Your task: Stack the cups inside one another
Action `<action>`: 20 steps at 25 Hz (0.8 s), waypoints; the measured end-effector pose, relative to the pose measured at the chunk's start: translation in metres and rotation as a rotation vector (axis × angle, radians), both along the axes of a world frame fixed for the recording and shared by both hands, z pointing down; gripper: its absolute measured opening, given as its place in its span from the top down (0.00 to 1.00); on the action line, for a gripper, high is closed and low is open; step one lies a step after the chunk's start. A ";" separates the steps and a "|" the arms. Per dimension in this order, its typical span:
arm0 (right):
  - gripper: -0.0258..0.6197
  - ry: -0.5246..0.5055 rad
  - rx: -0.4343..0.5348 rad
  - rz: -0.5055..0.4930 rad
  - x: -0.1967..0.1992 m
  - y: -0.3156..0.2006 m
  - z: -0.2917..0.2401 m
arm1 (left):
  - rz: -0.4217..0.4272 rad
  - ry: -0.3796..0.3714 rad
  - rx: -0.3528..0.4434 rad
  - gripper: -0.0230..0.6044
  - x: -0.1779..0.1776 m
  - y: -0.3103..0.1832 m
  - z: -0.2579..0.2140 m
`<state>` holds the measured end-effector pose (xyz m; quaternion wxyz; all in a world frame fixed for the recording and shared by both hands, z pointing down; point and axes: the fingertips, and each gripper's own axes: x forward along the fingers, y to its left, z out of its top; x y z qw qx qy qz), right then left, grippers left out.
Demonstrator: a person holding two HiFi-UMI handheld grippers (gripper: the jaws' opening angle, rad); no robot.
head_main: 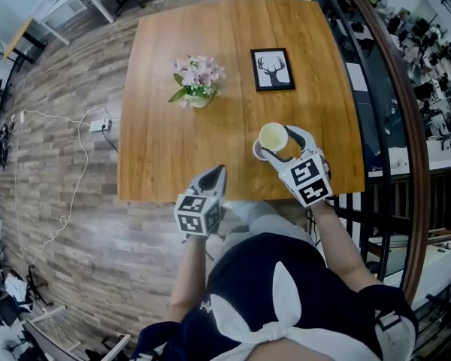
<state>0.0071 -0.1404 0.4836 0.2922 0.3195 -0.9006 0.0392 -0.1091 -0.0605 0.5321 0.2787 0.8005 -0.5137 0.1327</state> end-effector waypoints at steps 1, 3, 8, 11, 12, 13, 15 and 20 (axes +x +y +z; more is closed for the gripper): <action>0.47 0.000 -0.003 0.003 0.001 0.000 0.001 | 0.003 0.000 0.003 0.94 0.001 -0.001 0.000; 0.47 -0.001 -0.010 0.006 0.003 0.001 0.002 | 0.003 0.001 0.010 0.94 0.001 -0.004 0.000; 0.46 -0.002 -0.029 -0.005 0.001 0.006 0.009 | 0.003 0.001 0.011 0.94 0.000 -0.004 -0.001; 0.46 0.015 -0.039 -0.009 0.001 0.006 0.016 | 0.000 0.001 0.008 0.94 -0.002 -0.004 0.002; 0.46 0.020 -0.045 -0.011 0.001 0.006 0.019 | 0.001 0.000 0.007 0.94 -0.002 -0.003 0.003; 0.46 0.025 -0.053 -0.014 0.001 0.007 0.021 | 0.001 0.000 0.006 0.94 -0.001 -0.002 0.005; 0.46 0.034 -0.068 -0.020 0.002 0.009 0.027 | 0.004 -0.001 -0.002 0.94 0.001 0.001 0.006; 0.46 0.035 -0.096 -0.026 0.004 0.011 0.038 | 0.016 -0.001 -0.022 0.94 0.006 0.004 0.004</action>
